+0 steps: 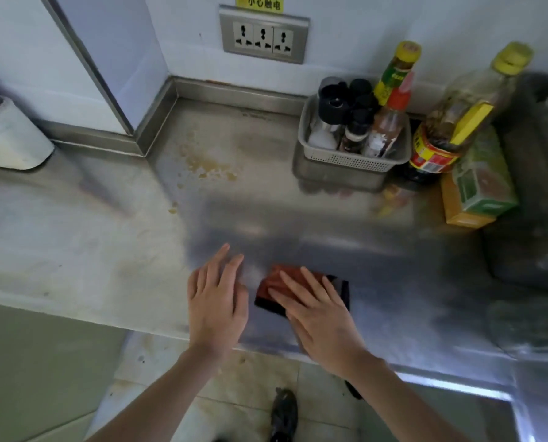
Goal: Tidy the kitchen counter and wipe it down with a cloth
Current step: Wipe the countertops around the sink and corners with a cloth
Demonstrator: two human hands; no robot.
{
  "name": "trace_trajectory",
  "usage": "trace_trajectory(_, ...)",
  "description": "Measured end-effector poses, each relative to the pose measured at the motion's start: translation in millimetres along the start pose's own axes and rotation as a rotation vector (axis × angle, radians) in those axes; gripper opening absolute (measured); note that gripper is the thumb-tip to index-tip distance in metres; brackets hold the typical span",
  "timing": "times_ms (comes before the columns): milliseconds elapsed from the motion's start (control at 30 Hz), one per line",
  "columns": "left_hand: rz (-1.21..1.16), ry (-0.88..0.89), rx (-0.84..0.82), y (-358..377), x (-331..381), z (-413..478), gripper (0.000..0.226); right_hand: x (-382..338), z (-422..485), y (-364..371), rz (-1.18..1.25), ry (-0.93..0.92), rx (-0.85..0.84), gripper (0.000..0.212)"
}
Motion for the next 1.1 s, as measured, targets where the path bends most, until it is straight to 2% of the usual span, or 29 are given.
trace_trajectory(100, 0.009, 0.071, -0.056, -3, 10, -21, 0.041, 38, -23, 2, -0.084, -0.017, -0.03, 0.047)
trace_trajectory(167, 0.035, 0.123, -0.13, 2, 17, -36, 0.043, 81, -37, -1, 0.001, 0.215, -0.045, 0.05)
trace_trajectory(233, 0.077, 0.157, -0.18, 6, 21, -48, 0.042, 109, -57, -8, 0.138, 0.572, 0.056, 0.054)
trace_trajectory(300, 0.108, 0.168, -0.17, 5, 20, -57, 0.035, 97, -72, -11, 0.231, 0.843, 0.132, 0.047)
trace_trajectory(333, 0.119, 0.171, -0.144, 3, 18, -60, 0.033, 75, -71, -9, 0.263, 0.875, 0.136, 0.046)
trace_trajectory(367, 0.127, 0.178, -0.116, 0, 15, -63, 0.032, 47, -67, -5, 0.267, 0.814, 0.134, 0.046)
trace_trajectory(467, 0.135, 0.23, -0.062, -8, 9, -73, 0.036, -33, -64, 5, 0.172, 0.42, 0.104, 0.047)
trace_trajectory(533, 0.133, 0.252, -0.051, -15, 2, -79, 0.035, -32, -67, 4, 0.133, 0.26, 0.06, 0.046)
trace_trajectory(567, 0.129, 0.254, -0.045, -18, -3, -83, 0.034, -21, -70, 5, 0.133, 0.257, 0.018, 0.046)
trace_trajectory(633, 0.123, 0.226, -0.028, -27, -18, -85, 0.034, 8, -73, 2, 0.143, 0.415, 0.043, 0.046)
trace_trajectory(733, 0.145, 0.125, -0.009, -45, -52, -81, 0.038, 29, -65, -1, 0.197, 0.823, 0.084, 0.047)
trace_trajectory(800, 0.181, 0.085, -0.009, -56, -76, -76, 0.04, -1, -38, -1, 0.229, 0.87, 0.085, 0.048)
trace_trajectory(833, 0.198, 0.089, -0.021, -59, -87, -73, 0.041, -27, -19, 0, 0.236, 0.781, 0.085, 0.048)
trace_trajectory(967, 0.221, 0.105, -0.072, -65, -120, -55, 0.047, -137, 38, 4, 0.208, 0.218, 0.034, 0.048)
trace_trajectory(1033, 0.21, 0.072, -0.043, -71, -134, -38, 0.045, -137, 57, 5, 0.155, 0.079, -0.003, 0.047)
trace_trajectory(1100, 0.196, 0.029, -0.017, -76, -147, -20, 0.044, -107, 74, 3, 0.112, 0.088, 0.001, 0.047)
Point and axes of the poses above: each hand's wrist, its own z-axis towards the middle knuckle, its own y-axis out of the palm, x = y × z, the point moved 6 cm from there along z, towards the middle knuckle, and after that the axes turned 8 degrees about y, right-handed, at the moved point
